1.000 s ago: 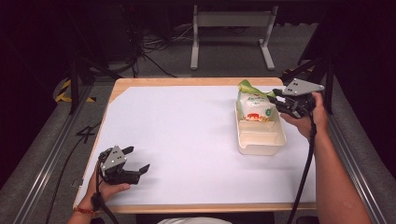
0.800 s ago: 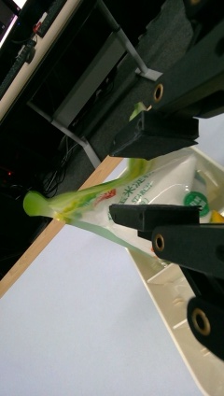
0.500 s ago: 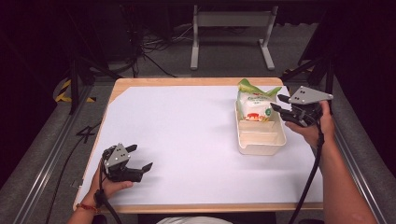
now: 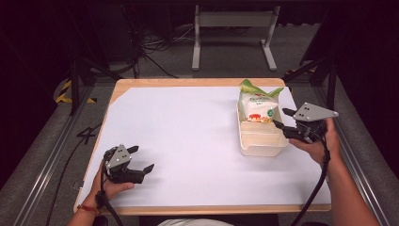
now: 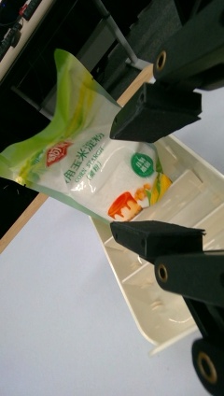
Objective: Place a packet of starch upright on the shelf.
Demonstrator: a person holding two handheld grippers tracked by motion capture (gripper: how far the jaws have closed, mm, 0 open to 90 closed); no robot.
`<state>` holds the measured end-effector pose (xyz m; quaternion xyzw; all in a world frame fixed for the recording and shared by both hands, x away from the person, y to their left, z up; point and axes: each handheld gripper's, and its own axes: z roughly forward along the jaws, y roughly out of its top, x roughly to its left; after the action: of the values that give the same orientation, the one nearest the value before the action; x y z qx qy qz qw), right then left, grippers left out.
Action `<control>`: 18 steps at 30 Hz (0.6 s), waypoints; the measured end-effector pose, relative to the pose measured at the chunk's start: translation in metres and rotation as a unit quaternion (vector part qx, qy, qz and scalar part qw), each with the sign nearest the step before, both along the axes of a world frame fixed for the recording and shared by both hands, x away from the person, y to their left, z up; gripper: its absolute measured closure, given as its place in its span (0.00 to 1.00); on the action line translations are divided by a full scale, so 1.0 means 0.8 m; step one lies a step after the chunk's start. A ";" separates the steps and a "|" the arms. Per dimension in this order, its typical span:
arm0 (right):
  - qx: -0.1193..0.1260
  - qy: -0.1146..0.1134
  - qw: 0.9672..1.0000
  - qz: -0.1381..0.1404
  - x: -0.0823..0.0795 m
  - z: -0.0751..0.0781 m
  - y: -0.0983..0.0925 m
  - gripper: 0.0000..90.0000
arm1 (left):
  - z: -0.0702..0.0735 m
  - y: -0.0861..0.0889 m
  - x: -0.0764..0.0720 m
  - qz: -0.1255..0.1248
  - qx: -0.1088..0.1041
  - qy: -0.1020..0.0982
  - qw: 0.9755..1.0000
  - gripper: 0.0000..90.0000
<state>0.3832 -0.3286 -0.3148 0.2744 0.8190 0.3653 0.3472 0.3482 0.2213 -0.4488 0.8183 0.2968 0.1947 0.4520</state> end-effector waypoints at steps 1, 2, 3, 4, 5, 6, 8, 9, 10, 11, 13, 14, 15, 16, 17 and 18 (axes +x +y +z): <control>0.003 0.003 1.000 -0.001 -0.004 -0.006 -0.003 0.50 | 0.000 -0.001 0.000 0.000 0.000 0.001 1.000 0.12; 0.003 0.003 1.000 -0.001 -0.004 -0.006 -0.003 0.50 | 0.000 -0.001 0.000 0.000 0.001 0.002 1.000 0.12; 0.008 0.006 1.000 -0.002 -0.008 -0.010 -0.005 0.49 | 0.000 -0.001 0.000 -0.002 0.003 0.001 1.000 0.12; 0.009 0.007 1.000 -0.001 -0.009 -0.011 -0.006 0.48 | 0.000 -0.001 0.000 -0.002 0.003 0.000 1.000 0.12; 0.010 0.009 1.000 -0.001 -0.011 -0.013 -0.007 0.47 | 0.000 -0.001 0.000 -0.002 0.004 0.001 1.000 0.12; 0.016 0.008 1.000 -0.003 -0.013 -0.015 -0.008 0.45 | 0.000 -0.001 0.000 -0.002 0.003 0.001 1.000 0.12; 0.020 0.009 1.000 -0.007 -0.015 -0.018 -0.010 0.42 | 0.000 -0.001 0.000 0.000 0.003 0.001 1.000 0.12; 0.022 0.008 1.000 -0.009 -0.017 -0.020 -0.010 0.41 | 0.000 -0.001 0.000 0.000 0.003 0.001 1.000 0.12; 0.025 0.009 1.000 -0.011 -0.019 -0.022 -0.010 0.40 | 0.000 -0.001 0.000 0.001 0.003 0.002 1.000 0.12; 0.029 0.010 0.999 -0.010 -0.021 -0.024 -0.011 0.39 | 0.000 -0.001 0.000 0.001 0.002 0.001 1.000 0.12; 0.027 0.009 1.000 -0.012 -0.025 -0.029 -0.011 0.37 | 0.000 -0.001 0.000 0.001 0.003 0.000 1.000 0.12; 0.028 0.011 0.999 -0.013 -0.027 -0.031 -0.011 0.37 | 0.000 0.000 0.000 -0.001 0.003 -0.001 1.000 0.12; 0.029 0.014 0.999 -0.011 -0.029 -0.033 -0.011 0.36 | 0.000 0.000 -0.001 0.000 0.004 -0.001 1.000 0.12; 0.029 0.014 0.999 -0.011 -0.029 -0.033 -0.011 0.36 | 0.000 0.000 -0.001 0.000 0.004 -0.001 1.000 0.12; 0.025 0.012 1.000 -0.014 -0.033 -0.037 -0.012 0.34 | 0.000 0.000 -0.001 0.000 0.002 -0.001 1.000 0.12; 0.026 0.012 0.999 -0.014 -0.035 -0.039 -0.013 0.33 | 0.000 0.000 -0.001 0.000 0.001 -0.002 1.000 0.12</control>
<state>0.3554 -0.3392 -0.3464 0.2991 0.8096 0.3783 0.3346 0.3473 0.2216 -0.4488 0.8184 0.2960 0.1968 0.4514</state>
